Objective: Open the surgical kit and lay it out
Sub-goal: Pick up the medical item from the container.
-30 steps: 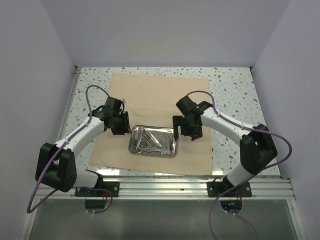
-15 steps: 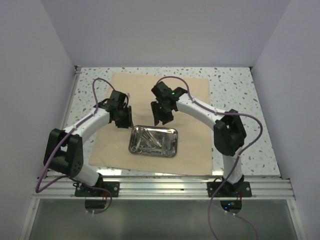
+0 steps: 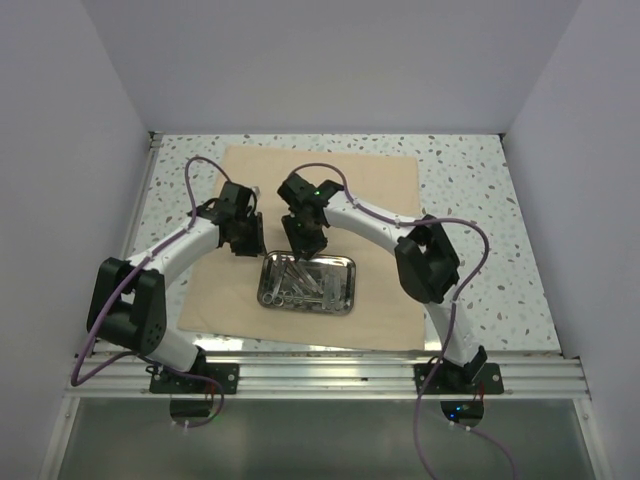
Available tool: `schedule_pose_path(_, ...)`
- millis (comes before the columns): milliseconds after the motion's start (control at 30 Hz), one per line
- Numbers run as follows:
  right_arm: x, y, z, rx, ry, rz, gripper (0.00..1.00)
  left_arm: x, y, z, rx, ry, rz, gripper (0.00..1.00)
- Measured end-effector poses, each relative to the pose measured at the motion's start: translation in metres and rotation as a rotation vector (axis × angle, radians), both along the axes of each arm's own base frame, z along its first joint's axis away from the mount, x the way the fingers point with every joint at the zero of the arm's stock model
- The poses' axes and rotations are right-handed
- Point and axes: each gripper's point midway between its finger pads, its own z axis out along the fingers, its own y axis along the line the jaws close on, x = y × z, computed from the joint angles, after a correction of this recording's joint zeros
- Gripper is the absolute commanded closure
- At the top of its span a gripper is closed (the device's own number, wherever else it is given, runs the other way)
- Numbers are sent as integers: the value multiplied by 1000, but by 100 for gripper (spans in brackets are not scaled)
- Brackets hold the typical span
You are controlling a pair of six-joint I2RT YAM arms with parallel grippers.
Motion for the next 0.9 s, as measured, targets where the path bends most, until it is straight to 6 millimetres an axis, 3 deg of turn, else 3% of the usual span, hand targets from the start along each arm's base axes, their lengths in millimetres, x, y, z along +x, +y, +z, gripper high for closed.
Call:
schedule_pose_path(367, 2, -5, -38, -80, 38, 21, 62, -1, 0, -1, 2, 0, -2, 70)
schedule_pose_path(900, 6, -1, -35, -71, 27, 29, 65, -2, 1, -2, 3, 2, -2, 72)
